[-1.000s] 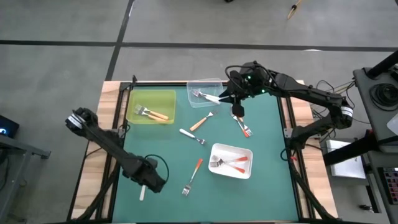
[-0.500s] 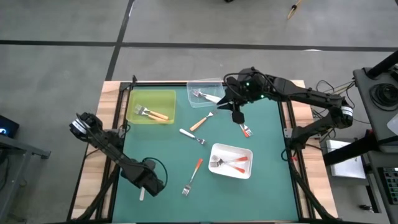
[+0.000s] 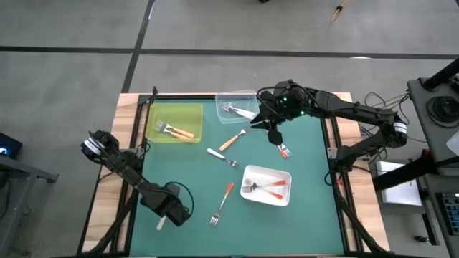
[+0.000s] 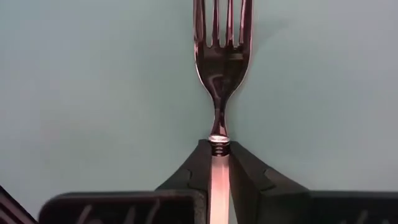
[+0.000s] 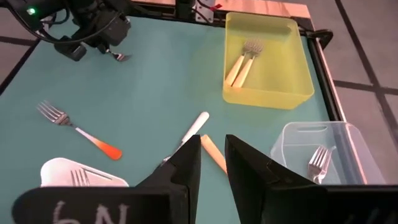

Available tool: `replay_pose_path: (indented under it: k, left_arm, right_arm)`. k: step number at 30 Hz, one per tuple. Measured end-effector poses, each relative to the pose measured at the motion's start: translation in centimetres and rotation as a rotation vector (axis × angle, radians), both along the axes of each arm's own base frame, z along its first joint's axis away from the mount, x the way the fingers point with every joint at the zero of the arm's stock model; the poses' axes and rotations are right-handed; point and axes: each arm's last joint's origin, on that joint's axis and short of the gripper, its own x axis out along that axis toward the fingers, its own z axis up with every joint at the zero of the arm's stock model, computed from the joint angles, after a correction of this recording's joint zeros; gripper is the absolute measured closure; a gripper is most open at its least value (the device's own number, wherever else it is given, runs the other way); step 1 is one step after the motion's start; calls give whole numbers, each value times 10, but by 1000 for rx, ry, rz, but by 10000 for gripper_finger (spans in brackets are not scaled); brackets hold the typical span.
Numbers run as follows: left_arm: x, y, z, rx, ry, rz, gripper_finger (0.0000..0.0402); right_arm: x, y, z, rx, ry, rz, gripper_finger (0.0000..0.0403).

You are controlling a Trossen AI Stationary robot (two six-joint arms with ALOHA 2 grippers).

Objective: Sort silverware by color (type)
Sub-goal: Put the white fork into the transparent bin

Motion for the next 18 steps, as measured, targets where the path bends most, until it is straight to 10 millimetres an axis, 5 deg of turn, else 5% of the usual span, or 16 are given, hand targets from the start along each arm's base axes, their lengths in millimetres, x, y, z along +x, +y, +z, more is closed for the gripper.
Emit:
replay_pose_path:
  k: [10, 18]
  left_arm:
    - [13, 16, 27, 221, -146, -8, 387]
    - [58, 56, 62, 578, -361, -177, 400]
  right_arm:
    - [5, 0, -28, 123, 23, -76, 339]
    - [19, 8, -71, 155, -180, -87, 339]
